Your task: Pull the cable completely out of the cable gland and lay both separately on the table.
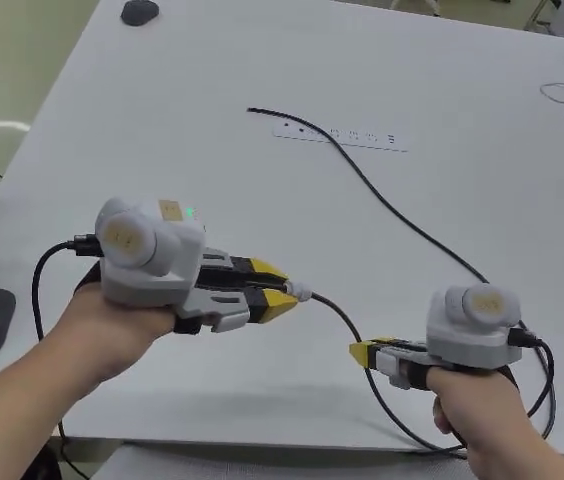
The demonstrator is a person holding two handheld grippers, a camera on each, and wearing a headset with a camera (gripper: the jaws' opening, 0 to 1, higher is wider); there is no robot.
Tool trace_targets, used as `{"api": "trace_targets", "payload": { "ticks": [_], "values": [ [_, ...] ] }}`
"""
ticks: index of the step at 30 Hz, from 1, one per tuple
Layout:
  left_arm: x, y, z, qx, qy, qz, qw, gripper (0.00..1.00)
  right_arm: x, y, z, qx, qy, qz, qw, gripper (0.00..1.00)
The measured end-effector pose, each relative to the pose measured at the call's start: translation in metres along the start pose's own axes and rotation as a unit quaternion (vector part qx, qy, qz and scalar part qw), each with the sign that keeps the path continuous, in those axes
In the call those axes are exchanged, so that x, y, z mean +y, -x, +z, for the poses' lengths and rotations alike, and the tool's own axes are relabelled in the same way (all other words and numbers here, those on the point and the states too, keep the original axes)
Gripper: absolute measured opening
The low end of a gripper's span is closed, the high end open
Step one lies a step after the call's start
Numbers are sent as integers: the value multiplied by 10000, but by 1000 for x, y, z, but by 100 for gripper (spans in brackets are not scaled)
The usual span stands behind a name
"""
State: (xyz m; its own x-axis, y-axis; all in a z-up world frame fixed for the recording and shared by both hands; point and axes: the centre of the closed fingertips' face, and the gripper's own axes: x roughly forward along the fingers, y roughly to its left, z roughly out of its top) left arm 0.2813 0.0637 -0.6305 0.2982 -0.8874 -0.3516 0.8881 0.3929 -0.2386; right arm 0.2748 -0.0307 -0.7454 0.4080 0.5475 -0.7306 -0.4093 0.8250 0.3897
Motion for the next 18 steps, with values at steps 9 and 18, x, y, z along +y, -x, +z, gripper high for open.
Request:
{"api": "trace_targets", "payload": {
  "ticks": [9,18],
  "values": [
    [-2,1,-3,68,1,-58,10000,15,17,19,29,-388,978,94,9944,19],
    [-4,4,-6,93,18,-106,9999,15,76,21,58,-554,3289,292,9423,33]
  ]
}}
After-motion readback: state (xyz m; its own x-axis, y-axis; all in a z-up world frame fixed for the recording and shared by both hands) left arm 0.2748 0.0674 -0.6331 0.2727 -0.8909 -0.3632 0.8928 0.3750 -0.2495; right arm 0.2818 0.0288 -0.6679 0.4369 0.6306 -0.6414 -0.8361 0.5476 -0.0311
